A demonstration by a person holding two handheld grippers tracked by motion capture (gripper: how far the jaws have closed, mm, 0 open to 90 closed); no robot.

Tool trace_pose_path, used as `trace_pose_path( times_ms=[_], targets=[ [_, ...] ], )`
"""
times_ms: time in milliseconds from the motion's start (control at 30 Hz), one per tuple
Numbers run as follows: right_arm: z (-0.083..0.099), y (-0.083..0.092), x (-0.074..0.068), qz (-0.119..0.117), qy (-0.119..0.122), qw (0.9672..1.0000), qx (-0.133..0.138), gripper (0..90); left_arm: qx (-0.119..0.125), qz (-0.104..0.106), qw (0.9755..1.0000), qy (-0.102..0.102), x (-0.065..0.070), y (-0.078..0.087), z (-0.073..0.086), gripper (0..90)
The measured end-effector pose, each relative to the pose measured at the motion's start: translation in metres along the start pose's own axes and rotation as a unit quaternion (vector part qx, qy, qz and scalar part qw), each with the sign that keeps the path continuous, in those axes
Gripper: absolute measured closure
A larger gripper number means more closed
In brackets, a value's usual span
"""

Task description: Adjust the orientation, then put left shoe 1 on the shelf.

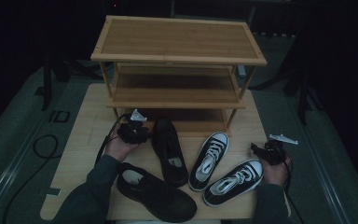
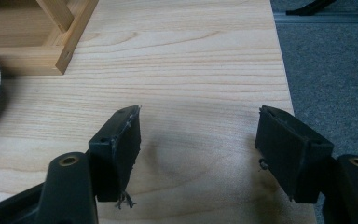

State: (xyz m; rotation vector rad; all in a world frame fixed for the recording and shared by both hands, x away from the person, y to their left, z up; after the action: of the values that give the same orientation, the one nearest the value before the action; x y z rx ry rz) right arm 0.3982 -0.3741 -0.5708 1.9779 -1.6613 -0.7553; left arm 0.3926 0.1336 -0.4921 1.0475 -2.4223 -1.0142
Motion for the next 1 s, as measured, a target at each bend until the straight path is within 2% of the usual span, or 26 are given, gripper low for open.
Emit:
trace_pose_path(
  times_ms=[267, 533, 767, 1000],
  targets=[
    [0.000, 0.000, 0.000, 0.000, -0.001, 1.0000, 0.000, 30.7, 0.008, 0.005, 0.9997, -0.021, 0.018, 0.024, -0.006, 64.9],
    [0.000, 0.000, 0.000, 0.000, 0.000, 1.0000, 0.000, 30.7, 0.015, 0.011, 0.9991, -0.037, 0.035, 0.039, -0.012, 63.9],
    [0.000, 0.000, 0.000, 0.000, 0.000, 1.0000, 0.000, 30.7, 0.009, 0.016, 0.9988, -0.045, 0.046, 0.043, -0.019, 63.2],
    [0.000, 0.000, 0.000, -0.001, -0.001, 1.0000, 0.000, 30.7, 0.000, 0.023, 0.9984, -0.053, 0.063, 0.040, -0.025, 61.3]
  ],
)
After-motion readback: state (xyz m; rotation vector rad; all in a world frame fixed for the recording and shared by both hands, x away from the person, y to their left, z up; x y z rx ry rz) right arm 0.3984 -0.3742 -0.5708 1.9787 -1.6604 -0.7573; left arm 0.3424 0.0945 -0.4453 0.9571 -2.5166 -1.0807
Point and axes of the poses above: each handheld gripper's, and its own axes: y roughly backward along the jaws, z roughly out of its underside, x roughly to its right, the point moved 2 cm from there along -y, roughly forward along the jaws, and after that the axes turned 2 degrees about -y, right-handed, at the moved point
